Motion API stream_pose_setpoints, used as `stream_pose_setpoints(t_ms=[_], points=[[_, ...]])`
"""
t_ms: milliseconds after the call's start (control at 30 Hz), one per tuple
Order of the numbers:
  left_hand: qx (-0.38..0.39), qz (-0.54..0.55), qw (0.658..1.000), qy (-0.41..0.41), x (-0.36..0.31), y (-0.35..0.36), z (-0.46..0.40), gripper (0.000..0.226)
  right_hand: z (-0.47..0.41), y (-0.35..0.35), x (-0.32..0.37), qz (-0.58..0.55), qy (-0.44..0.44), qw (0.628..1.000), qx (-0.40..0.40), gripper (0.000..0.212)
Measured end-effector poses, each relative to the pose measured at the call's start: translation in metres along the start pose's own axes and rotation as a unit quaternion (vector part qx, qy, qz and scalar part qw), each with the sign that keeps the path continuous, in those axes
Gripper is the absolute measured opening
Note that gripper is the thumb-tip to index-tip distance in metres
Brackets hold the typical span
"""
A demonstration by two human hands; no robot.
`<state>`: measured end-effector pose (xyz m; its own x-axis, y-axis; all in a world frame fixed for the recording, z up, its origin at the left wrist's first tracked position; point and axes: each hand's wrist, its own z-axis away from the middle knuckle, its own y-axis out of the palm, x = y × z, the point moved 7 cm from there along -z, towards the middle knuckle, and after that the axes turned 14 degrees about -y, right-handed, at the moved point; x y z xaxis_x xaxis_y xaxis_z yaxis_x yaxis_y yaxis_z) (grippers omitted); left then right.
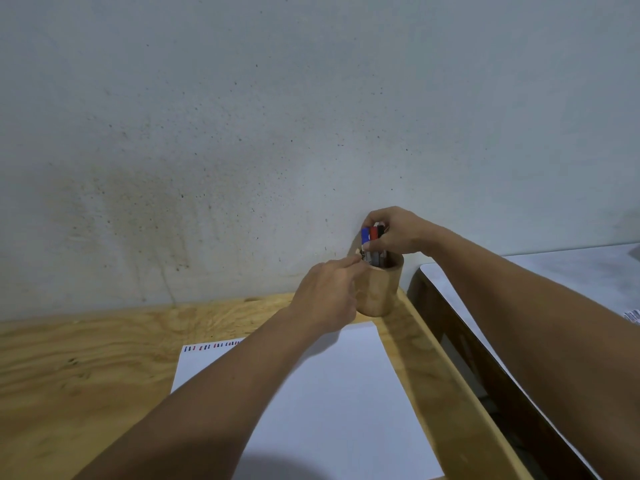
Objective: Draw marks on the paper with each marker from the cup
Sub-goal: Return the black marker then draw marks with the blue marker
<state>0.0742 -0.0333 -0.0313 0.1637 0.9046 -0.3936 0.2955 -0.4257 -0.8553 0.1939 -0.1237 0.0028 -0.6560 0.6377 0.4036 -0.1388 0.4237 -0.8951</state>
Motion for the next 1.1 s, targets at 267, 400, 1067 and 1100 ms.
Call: stream_pose_setpoints(t_ms=[267,400,1067,1100], points=[[0.061,0.052,0.996,-0.048,0.004,0.006,-0.006,0.053,0.017,-0.046,0.013,-0.163,0.020,0.975,-0.153,0.015],[0.020,0.203,0.972,-0.118,0.013,-0.012,-0.012,0.046,0.027,-0.070,0.041,-0.195,-0.040,0.955,-0.222,0.015],[-0.045,0.535,0.806,-0.248,0.083,-0.081,0.022,0.009,0.037,0.001,0.113,-0.124,-0.123,0.982,-0.076,0.015],[-0.046,0.536,0.804,-0.252,0.086,-0.082,0.024,0.007,0.037,0.002,0.114,-0.127,-0.128,0.980,-0.089,0.015]])
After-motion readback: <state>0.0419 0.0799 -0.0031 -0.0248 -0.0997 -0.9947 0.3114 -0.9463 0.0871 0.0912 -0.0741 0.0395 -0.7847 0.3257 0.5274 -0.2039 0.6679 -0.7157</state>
